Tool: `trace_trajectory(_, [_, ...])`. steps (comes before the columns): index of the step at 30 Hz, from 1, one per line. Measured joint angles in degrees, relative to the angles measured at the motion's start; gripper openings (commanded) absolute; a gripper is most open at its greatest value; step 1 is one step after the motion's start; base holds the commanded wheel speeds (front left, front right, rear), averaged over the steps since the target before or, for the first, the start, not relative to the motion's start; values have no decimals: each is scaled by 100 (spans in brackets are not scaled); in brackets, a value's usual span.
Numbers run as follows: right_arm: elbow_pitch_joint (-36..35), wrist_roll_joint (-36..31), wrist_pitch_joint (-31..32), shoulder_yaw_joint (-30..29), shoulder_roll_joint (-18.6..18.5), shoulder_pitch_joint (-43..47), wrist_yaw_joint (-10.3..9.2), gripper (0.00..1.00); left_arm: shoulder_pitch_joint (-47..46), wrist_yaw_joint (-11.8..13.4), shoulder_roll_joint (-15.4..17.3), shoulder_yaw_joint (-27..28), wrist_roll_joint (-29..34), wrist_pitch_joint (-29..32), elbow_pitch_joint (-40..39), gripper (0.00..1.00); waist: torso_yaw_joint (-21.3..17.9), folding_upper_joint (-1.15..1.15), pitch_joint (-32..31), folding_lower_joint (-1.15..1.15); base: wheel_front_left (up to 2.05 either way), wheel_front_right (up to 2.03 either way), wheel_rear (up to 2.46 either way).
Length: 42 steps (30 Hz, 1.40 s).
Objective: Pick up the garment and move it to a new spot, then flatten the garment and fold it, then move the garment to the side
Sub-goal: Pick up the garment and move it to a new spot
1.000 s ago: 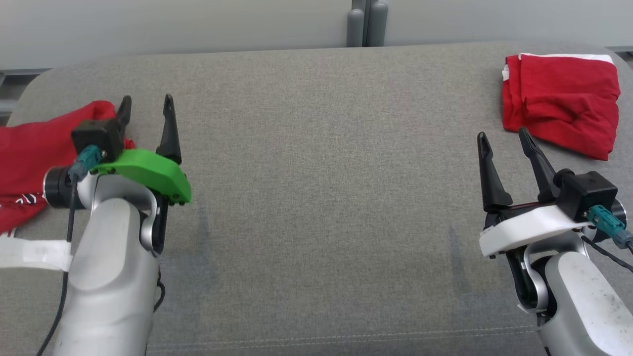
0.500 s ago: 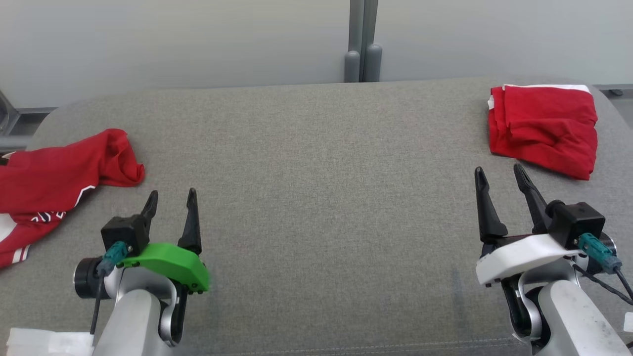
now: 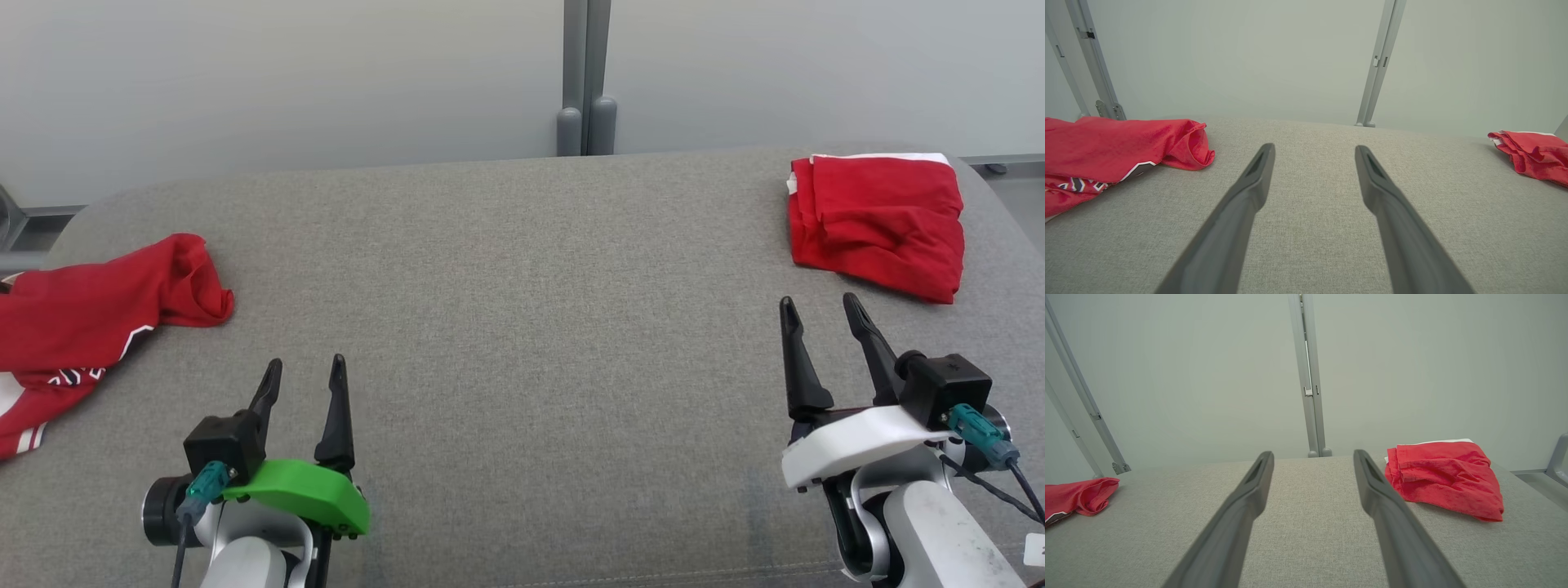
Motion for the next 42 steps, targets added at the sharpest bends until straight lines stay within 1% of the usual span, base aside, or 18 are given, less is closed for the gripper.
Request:
trace_trajectory(6, [0, 0, -4, -2, 7, 6, 0, 100, 229, 114, 16, -42, 4, 0, -247, 100, 0, 0, -34, 0, 0, 0, 0])
trace_trajectory(16, [54, 1, -20, -37, 13, 34, -3, 100, 502, 192, 23, -68, 53, 0, -461, 100, 70, 0, -125, 0, 0, 0, 0])
trace_trajectory(32, [54, 1, -52, -42, 54, 99, -4, 100, 731, 249, 42, -14, 222, 0, -843, 100, 200, 0, -207, 0, 0, 0, 0])
trace_trajectory(38, [46, 1, -54, -110, 51, 149, -4, 100, 731, 255, 43, 45, 350, 0, -979, 100, 435, 0, -220, 0, 0, 0, 0])
trace_trajectory(42, [25, 10, -60, -113, 54, 149, -4, 100, 731, 302, 44, 154, 394, 0, -1027, 100, 653, 0, -228, 0, 0, 0, 0])
